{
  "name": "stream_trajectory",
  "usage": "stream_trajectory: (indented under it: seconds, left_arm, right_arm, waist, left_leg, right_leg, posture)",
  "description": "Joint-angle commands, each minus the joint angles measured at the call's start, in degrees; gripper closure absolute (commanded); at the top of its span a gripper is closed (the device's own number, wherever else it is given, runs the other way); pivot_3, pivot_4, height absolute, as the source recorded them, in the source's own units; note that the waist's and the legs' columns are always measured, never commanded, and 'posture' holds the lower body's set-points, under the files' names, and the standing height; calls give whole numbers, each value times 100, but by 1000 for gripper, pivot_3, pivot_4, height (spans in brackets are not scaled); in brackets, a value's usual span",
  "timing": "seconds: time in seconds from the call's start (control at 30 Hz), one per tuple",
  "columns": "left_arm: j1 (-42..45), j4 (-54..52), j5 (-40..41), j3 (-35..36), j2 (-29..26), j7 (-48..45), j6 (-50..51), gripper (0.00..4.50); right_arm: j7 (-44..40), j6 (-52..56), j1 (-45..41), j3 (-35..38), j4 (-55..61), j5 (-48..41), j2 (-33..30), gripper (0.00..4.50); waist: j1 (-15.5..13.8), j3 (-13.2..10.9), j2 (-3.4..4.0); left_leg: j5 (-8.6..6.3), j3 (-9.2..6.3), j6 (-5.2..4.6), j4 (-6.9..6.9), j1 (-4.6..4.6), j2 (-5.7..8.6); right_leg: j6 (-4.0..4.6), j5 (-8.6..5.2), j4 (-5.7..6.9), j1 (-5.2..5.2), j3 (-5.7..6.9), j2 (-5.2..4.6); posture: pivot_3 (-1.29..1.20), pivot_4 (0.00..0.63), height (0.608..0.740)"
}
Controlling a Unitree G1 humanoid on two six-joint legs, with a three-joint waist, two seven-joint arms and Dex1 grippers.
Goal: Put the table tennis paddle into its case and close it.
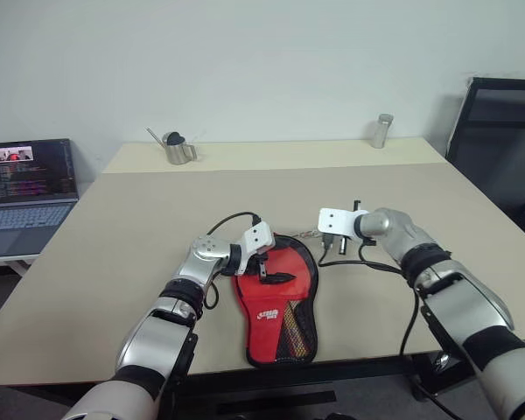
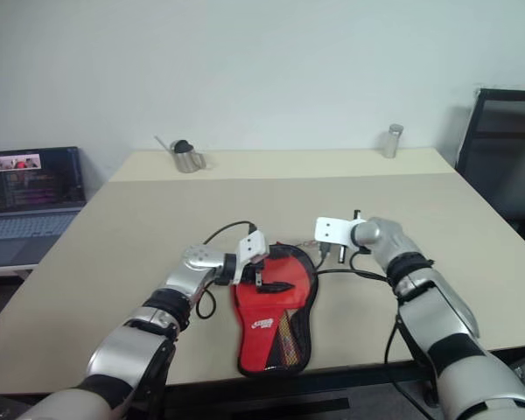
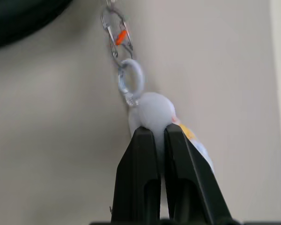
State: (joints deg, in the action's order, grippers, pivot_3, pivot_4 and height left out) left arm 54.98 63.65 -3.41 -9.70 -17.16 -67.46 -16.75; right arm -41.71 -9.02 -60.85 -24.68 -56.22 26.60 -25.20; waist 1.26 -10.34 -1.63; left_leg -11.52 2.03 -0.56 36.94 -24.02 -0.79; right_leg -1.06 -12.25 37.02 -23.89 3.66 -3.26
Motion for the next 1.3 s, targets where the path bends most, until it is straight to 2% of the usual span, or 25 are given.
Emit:
stream_trajectory:
  seconds: [0.03, 0.17, 0.33, 0.63, 0.73, 1.0, 1.17, 1.3]
  left_arm:
    - [-181, 387, -314, -216, 26, 63, 137, 0]
    - [-123, 480, -353, -248, 84, 75, 97, 0]
    - [-52, 578, -414, -288, 180, 128, 60, 0]
    - [42, 687, -552, -338, 325, 172, -1, 0]
    - [63, 718, -588, -344, 353, 184, -13, 0]
    - [193, 832, -694, -370, 493, 252, 4, 0]
    - [319, 921, -761, -448, 607, 352, -5, 0]
    - [380, 981, -845, -471, 685, 444, -11, 0]
  right_arm:
    - [-597, 555, 665, 220, 1573, -170, -531, 4468]
    - [-1181, 1460, 1850, 491, 3717, -304, -1145, 4468]
    - [-1671, 2593, 2952, 896, 5815, -516, -1662, 4468]
    - [-2323, 4634, 4663, 1709, 8940, -1091, -2472, 4468]
    - [-2324, 5025, 5168, 1846, 9696, -1117, -2747, 4468]
    - [-2049, 6007, 6232, 1931, 11069, -1288, -3077, 4468]
    - [-2037, 6447, 6625, 2052, 11595, -1630, -3199, 4468]
    - [-1992, 6327, 6948, 1968, 11622, -1917, -3109, 4468]
  waist:
    - [-14, 4, 7]
    - [-113, 7, 9]
    - [-147, 9, 11]
    - [-265, 10, 7]
    - [-280, 11, 6]
    - [-369, 12, 3]
    - [-467, 14, 0]
    - [-503, 15, -1]
  left_leg:
    - [0, 1, 0, 0, 4, 0]
    - [-1, -6, 1, 2, 14, -1]
    - [-2, -7, 3, 3, 14, -1]
    - [-5, -11, 8, 5, 14, 1]
    - [-8, -17, 13, 5, 11, 5]
    - [-21, -23, 11, 4, 4, 26]
    - [-40, -25, -7, 7, 0, 42]
    - [-58, -35, -24, 7, 0, 70]
  right_leg:
    - [0, 0, 0, 4, -1, 0]
    - [0, -1, -4, 17, 8, -1]
    - [3, -3, -9, 19, 11, -2]
    - [7, -8, -18, 25, 19, -7]
    - [36, -28, -24, 28, 27, -16]
    - [16, -45, -35, 36, 37, -42]
    - [-9, -60, -38, 41, 43, -59]
    - [-50, -72, -39, 52, 51, -86]
  posture:
    - [0, 150, 740]
    - [0, 150, 740]
    - [0, 150, 740]
    - [0, 150, 740]
    - [0, 150, 740]
    - [0, 150, 740]
    - [0, 150, 740]
    - [0, 150, 740]
